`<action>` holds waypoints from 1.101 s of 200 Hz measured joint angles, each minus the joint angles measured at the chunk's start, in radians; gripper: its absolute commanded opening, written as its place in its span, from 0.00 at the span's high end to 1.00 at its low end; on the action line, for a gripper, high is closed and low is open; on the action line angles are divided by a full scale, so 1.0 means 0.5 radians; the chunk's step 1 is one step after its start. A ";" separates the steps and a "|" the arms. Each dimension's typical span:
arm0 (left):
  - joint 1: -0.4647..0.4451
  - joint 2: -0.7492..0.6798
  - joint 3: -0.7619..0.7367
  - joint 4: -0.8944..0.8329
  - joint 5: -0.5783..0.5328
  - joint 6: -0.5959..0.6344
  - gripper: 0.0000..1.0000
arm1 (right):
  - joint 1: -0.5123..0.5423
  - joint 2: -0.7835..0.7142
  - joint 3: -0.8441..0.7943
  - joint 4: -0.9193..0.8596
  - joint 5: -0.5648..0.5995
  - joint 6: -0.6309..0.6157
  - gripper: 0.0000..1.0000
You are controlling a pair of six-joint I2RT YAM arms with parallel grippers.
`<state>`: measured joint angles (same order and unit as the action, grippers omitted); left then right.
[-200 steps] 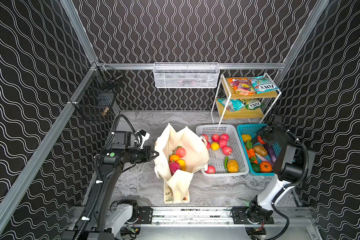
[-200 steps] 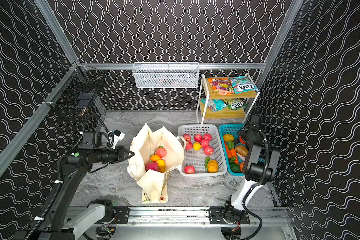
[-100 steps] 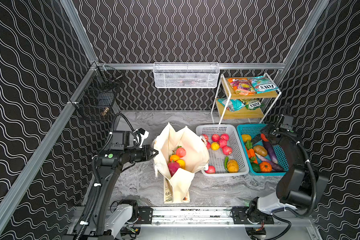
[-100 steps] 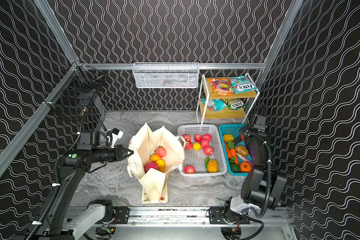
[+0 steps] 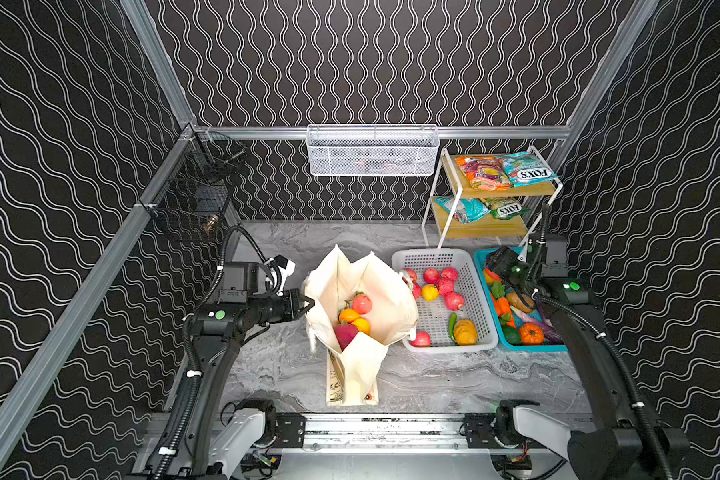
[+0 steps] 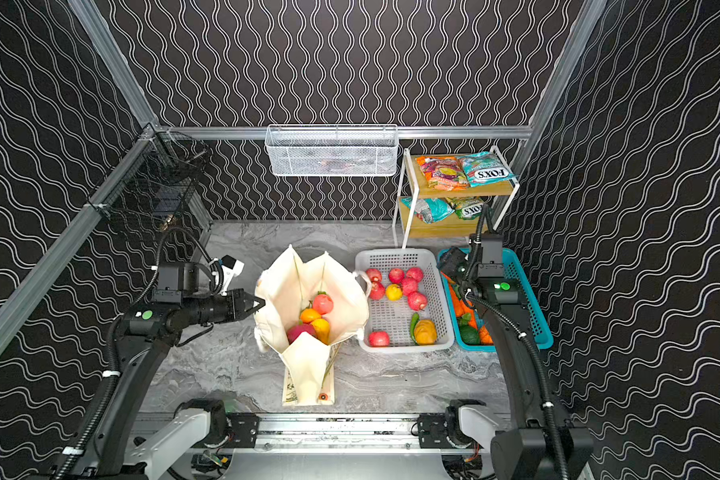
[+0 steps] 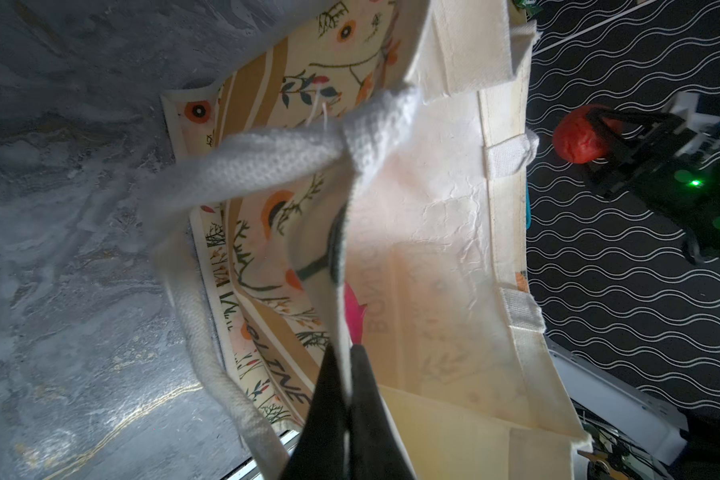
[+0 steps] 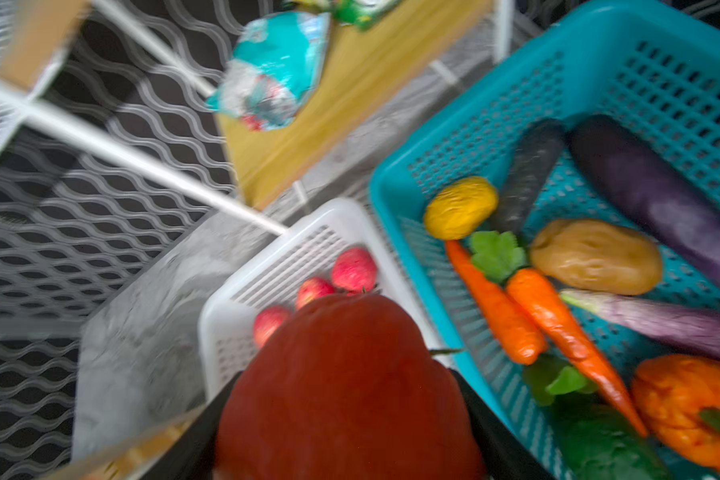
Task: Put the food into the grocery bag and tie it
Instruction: 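Carry the red bell pepper with the right gripper over the tote bag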
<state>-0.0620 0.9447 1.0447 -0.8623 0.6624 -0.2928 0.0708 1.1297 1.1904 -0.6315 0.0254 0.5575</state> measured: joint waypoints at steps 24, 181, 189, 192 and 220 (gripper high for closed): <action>0.000 -0.024 0.000 -0.009 -0.041 0.001 1.00 | 0.278 -0.085 0.084 -0.059 0.040 0.014 0.50; -0.002 -0.063 0.071 -0.092 -0.098 0.008 1.00 | 1.862 0.742 0.838 -0.116 0.240 -0.109 0.49; -0.002 -0.063 0.082 -0.095 -0.098 0.008 1.00 | 1.881 0.793 0.858 -0.115 0.231 -0.130 0.49; -0.002 -0.063 0.085 -0.096 -0.098 0.008 1.00 | 1.887 0.810 0.865 -0.115 0.231 -0.141 0.49; -0.002 -0.062 0.121 -0.119 -0.105 0.009 1.00 | 1.913 0.946 0.909 -0.114 0.216 -0.170 0.49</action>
<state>-0.0628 0.9138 1.1049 -0.9218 0.6098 -0.2882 1.0275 1.6028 1.6447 -0.6884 0.1333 0.4725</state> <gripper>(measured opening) 0.058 0.697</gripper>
